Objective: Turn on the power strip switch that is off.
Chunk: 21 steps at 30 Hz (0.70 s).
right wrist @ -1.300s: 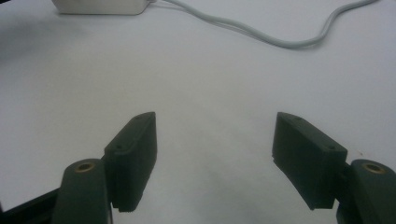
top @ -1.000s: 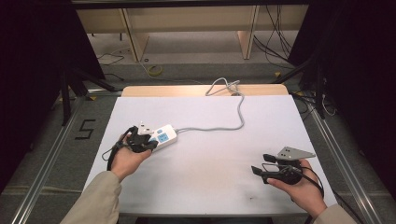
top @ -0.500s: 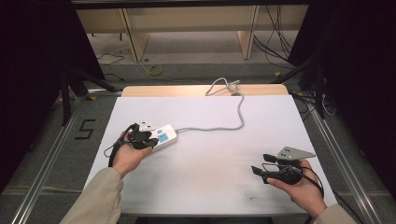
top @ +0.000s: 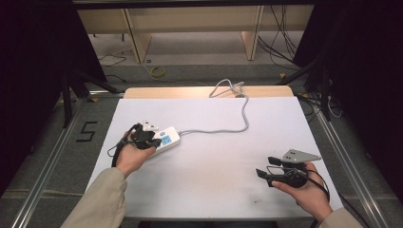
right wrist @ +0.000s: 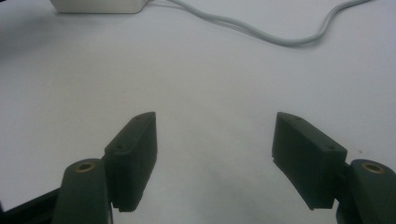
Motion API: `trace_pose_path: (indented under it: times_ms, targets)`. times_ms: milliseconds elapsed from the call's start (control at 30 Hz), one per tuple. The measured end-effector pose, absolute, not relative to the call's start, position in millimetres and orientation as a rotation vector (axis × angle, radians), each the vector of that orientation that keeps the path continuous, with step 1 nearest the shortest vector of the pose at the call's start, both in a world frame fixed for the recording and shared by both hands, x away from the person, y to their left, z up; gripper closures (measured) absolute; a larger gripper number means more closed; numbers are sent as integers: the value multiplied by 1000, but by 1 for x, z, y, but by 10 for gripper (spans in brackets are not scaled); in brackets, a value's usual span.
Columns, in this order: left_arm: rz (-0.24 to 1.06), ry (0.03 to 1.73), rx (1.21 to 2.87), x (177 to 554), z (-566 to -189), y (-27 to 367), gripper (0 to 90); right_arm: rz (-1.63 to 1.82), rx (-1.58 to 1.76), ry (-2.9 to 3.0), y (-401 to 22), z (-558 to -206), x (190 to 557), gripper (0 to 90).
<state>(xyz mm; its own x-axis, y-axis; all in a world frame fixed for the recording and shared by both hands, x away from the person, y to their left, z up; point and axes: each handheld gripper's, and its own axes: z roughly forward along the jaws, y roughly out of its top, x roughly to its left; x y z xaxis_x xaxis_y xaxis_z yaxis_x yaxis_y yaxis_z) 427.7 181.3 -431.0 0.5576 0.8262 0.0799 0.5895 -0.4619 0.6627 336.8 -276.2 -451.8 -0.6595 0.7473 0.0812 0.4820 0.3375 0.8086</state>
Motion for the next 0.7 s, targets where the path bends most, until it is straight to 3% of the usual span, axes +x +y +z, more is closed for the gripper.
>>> trace_pose_path:
  times_ms: [700]
  targets:
    - [551,1159,2225,443,-434,179,899,1225,1103,2303,-277,-452,337,317]
